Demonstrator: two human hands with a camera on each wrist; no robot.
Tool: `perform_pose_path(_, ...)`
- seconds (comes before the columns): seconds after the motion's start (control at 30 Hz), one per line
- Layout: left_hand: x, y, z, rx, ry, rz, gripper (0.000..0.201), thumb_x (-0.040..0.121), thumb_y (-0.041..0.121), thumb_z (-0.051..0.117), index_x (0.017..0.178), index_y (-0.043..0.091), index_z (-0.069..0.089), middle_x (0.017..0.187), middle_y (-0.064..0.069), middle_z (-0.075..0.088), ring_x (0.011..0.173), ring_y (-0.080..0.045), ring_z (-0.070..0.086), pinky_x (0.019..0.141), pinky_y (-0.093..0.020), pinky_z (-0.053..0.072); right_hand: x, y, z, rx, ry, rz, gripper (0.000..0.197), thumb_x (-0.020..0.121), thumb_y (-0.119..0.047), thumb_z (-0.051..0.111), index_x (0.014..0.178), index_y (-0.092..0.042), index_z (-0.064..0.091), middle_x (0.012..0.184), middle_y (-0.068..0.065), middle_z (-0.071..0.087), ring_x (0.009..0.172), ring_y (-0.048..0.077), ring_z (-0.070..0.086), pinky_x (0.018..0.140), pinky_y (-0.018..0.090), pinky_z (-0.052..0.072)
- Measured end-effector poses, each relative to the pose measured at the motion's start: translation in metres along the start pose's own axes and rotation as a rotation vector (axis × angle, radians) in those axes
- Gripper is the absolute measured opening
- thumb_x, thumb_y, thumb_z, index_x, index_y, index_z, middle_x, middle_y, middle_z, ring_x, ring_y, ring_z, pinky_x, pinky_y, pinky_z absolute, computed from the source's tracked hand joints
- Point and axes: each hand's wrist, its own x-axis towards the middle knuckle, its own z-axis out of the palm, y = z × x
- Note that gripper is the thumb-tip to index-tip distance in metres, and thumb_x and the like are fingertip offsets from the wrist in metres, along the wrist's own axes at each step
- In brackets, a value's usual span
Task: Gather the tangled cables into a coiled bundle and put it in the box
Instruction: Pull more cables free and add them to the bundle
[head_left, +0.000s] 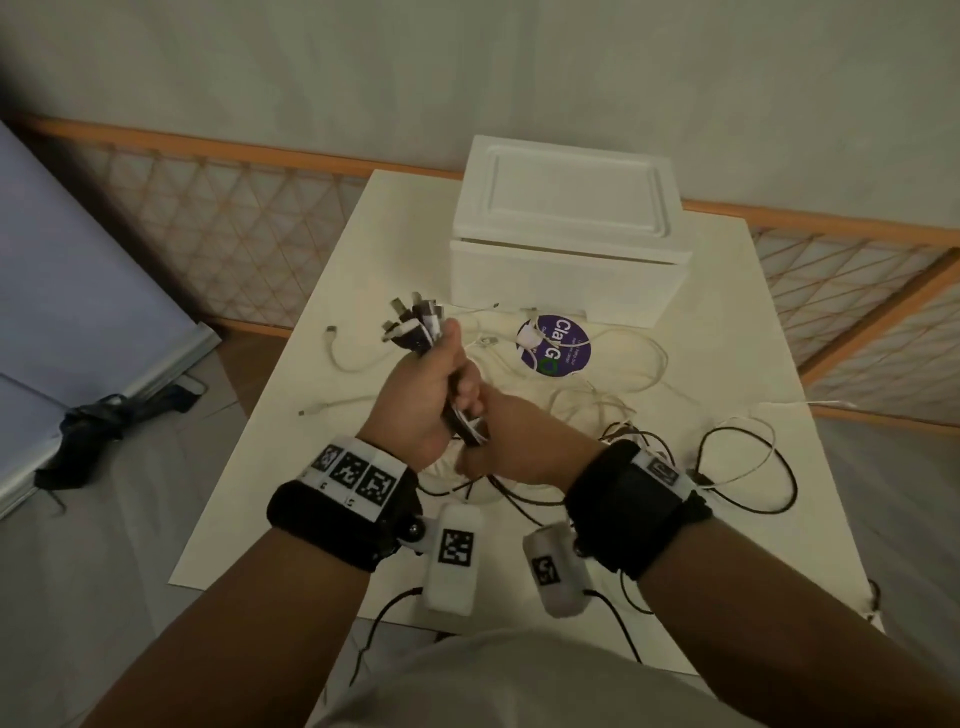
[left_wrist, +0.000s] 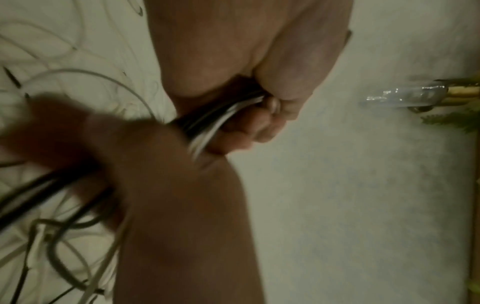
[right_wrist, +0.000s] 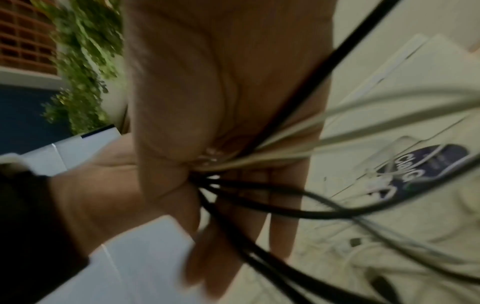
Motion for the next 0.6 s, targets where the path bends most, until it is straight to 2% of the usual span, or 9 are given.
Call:
perform_pose_path(0.07, -0.002, 0.007, -0.018, -0.084, 0.034, 0.027, 0.05, 0.097, 0.042, 0.043, 0.054, 0.019, 0.037, 0.042, 0.003, 0.029, 0.036, -0.009, 0.026, 0.041, -0.02, 0.031, -0.003, 0.017, 0.003, -0.078, -0.095, -0.004, 0.014, 0.084, -0.016, 0.06, 0.096, -0.012, 0.054, 0.074, 0.001, 0.067, 0.061, 0.014, 0.062, 0.057, 0.017, 0.044)
perform_pose_path(0.1, -0.002, 0.01, -0.032, -0.134, 0.075, 0.031, 0.048, 0.097, 0.043, 0.043, 0.056, 0.02, 0.036, 0.042, 0.005, 0.025, 0.035, -0.008, 0.022, 0.039, -0.019, 0.027, -0.006, 0.028, 0.0, -0.146, -0.12, -0.011, 0.011, 0.088, -0.022, 0.059, 0.092, -0.011, 0.058, 0.071, 0.002, 0.066, 0.058, 0.013, 0.06, 0.054, 0.015, 0.041)
perform_pose_path(0.2, -0.005, 0.001, -0.081, -0.246, 0.252, 0.004, 0.047, 0.098, 0.043, 0.044, 0.059, 0.02, 0.031, 0.042, 0.007, 0.021, 0.033, -0.008, 0.018, 0.036, -0.018, 0.02, -0.019, 0.059, -0.008, -0.332, -0.162, 0.067, 0.035, 0.087, -0.05, 0.058, 0.079, -0.015, 0.06, 0.074, 0.001, 0.059, 0.062, 0.01, 0.05, 0.056, 0.02, 0.034)
perform_pose_path(0.27, -0.008, -0.015, -0.112, -0.283, 0.392, -0.046, 0.047, 0.099, 0.041, 0.044, 0.059, 0.02, 0.028, 0.041, 0.006, 0.021, 0.031, -0.009, 0.018, 0.036, -0.016, 0.019, -0.029, 0.079, -0.011, -0.286, -0.182, 0.196, 0.045, 0.086, -0.059, 0.053, 0.071, -0.018, 0.061, 0.065, -0.003, 0.054, 0.057, 0.007, 0.048, 0.055, 0.021, 0.034)
perform_pose_path(0.37, -0.013, -0.039, -0.148, -0.279, 0.548, -0.17, 0.046, 0.099, 0.037, 0.046, 0.061, 0.02, 0.026, 0.041, 0.005, 0.021, 0.03, -0.011, 0.017, 0.035, -0.017, 0.021, -0.038, 0.099, -0.004, -0.111, -0.196, 0.393, 0.083, 0.077, -0.08, 0.026, 0.074, -0.008, 0.066, 0.062, 0.005, 0.057, 0.054, 0.018, 0.054, 0.062, 0.025, 0.041)
perform_pose_path(0.43, -0.015, -0.049, -0.16, -0.24, 0.576, -0.238, 0.044, 0.099, 0.031, 0.048, 0.062, 0.02, 0.028, 0.041, 0.005, 0.021, 0.031, -0.011, 0.018, 0.037, -0.018, 0.022, -0.034, 0.1, 0.003, -0.213, -0.128, 0.388, 0.084, 0.083, -0.077, 0.017, 0.083, -0.007, 0.063, 0.078, 0.011, 0.062, 0.079, 0.027, 0.062, 0.072, 0.03, 0.039)
perform_pose_path(0.5, -0.014, -0.054, -0.162, -0.194, 0.563, -0.253, 0.039, 0.098, 0.025, 0.049, 0.063, 0.018, 0.033, 0.04, 0.005, 0.022, 0.031, -0.01, 0.019, 0.04, -0.02, 0.025, -0.022, 0.093, 0.012, -0.366, -0.021, 0.272, 0.073, 0.091, -0.07, 0.022, 0.097, -0.011, 0.065, 0.096, 0.008, 0.065, 0.097, 0.025, 0.06, 0.078, 0.031, 0.041)
perform_pose_path(0.57, -0.011, -0.056, -0.157, -0.163, 0.53, -0.261, 0.035, 0.097, 0.023, 0.047, 0.064, 0.017, 0.037, 0.04, 0.004, 0.024, 0.032, -0.011, 0.021, 0.045, -0.024, 0.026, -0.002, 0.083, 0.02, -0.324, 0.108, 0.208, 0.038, 0.096, -0.044, 0.042, 0.099, -0.015, 0.065, 0.099, 0.005, 0.066, 0.097, 0.023, 0.059, 0.08, 0.03, 0.042)
perform_pose_path(0.6, -0.008, -0.056, -0.153, -0.154, 0.516, -0.268, 0.033, 0.096, 0.022, 0.047, 0.065, 0.018, 0.037, 0.04, 0.004, 0.024, 0.032, -0.011, 0.022, 0.048, -0.026, 0.026, 0.009, 0.078, 0.023, -0.309, 0.158, 0.177, 0.026, 0.096, -0.031, 0.045, 0.098, -0.013, 0.065, 0.099, 0.006, 0.066, 0.096, 0.023, 0.059, 0.079, 0.029, 0.041)
